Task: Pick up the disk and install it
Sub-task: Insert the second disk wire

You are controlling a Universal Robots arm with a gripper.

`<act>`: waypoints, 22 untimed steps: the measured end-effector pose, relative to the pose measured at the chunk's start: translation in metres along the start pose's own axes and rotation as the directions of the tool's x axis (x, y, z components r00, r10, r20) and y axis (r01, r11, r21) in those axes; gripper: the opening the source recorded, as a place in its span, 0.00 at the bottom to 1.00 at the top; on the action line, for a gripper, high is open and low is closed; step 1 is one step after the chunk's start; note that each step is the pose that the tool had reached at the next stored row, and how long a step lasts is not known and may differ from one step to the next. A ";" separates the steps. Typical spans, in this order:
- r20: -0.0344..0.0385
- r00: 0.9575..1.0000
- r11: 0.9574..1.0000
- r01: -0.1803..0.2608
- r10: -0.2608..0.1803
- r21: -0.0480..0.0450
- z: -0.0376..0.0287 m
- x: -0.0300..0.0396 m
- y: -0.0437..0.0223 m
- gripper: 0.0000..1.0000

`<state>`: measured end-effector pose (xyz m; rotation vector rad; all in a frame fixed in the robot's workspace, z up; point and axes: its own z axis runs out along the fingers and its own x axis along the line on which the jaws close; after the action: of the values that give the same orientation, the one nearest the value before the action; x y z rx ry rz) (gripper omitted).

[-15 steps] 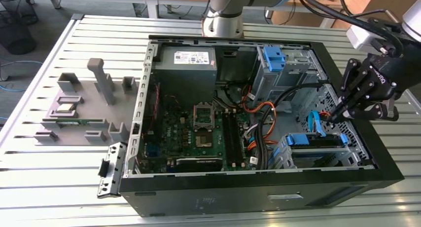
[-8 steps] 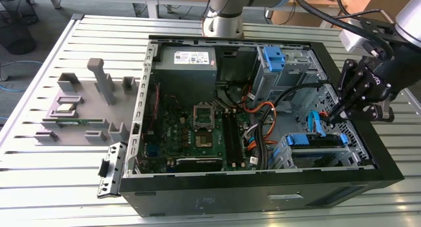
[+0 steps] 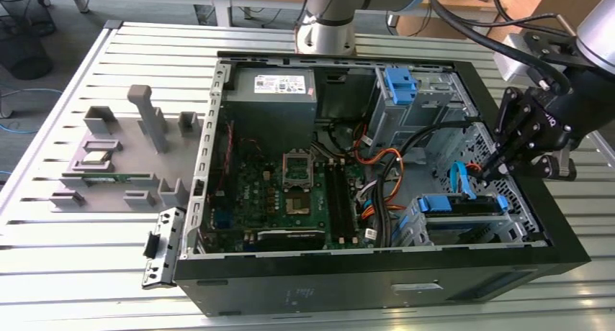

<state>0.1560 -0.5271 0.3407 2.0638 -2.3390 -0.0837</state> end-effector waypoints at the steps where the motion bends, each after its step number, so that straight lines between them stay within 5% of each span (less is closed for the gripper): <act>1: 0.004 1.000 1.000 0.001 -0.001 0.003 0.0000 0.0003 0.0000 0.18; 15: 0.022 1.000 0.999 0.016 -0.017 0.042 0.0004 0.0075 0.0093 0.18; 22: 0.022 0.999 0.999 0.027 -0.028 0.044 0.0004 0.0081 0.0098 0.18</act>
<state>0.1452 -0.5338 0.3407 2.1267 -2.3466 -0.0570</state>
